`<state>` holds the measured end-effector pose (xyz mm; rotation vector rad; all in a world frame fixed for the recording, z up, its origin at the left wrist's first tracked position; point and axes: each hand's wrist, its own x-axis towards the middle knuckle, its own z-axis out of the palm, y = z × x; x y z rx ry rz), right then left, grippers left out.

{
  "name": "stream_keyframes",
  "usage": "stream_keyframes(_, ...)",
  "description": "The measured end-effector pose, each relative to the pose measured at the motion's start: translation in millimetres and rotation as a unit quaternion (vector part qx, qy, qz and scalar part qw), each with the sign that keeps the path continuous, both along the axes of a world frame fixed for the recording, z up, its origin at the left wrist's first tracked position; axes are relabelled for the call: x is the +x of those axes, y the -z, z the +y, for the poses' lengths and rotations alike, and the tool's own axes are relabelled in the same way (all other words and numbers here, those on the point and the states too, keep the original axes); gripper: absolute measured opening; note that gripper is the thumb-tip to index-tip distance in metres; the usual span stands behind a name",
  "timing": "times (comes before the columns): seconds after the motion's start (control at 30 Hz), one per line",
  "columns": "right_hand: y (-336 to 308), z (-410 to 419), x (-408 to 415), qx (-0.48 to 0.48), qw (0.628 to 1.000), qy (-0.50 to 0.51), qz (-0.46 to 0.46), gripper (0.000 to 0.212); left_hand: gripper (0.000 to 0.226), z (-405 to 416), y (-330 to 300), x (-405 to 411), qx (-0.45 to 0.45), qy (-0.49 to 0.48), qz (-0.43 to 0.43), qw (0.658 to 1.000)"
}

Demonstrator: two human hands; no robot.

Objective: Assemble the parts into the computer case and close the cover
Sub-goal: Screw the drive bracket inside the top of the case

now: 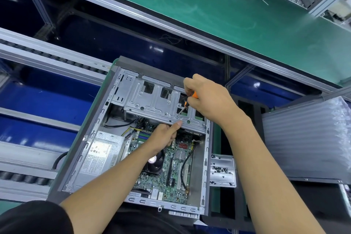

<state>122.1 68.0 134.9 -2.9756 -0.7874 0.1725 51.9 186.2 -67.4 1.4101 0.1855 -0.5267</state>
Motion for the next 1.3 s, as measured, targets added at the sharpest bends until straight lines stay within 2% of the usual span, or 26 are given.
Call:
stream_keyframes(0.33,-0.6,10.9,2.1,-0.003,0.998,0.000,0.055,0.028,0.064,-1.2,4.1,-0.7,0.009,-0.004,-0.028,1.000)
stream_keyframes(0.5,-2.3,10.1,2.7,-0.008,0.999,0.014,0.033,0.022,0.065,-1.2,7.4,0.0,0.035,-0.004,-0.041,0.999)
stream_keyframes(0.67,-4.8,9.4,2.5,-0.017,0.999,0.017,0.041,0.024,0.064,-1.9,9.8,-0.1,0.046,-0.008,-0.042,0.998)
stream_keyframes(0.93,-4.5,12.0,1.0,0.043,0.995,-0.004,0.085,0.032,0.065,0.0,10.9,-1.8,0.079,-0.002,-0.048,0.996)
stream_keyframes(1.3,2.0,11.5,5.4,0.051,0.997,0.015,0.061,0.025,0.062,-2.3,10.4,-2.3,0.102,-0.007,-0.060,0.993)
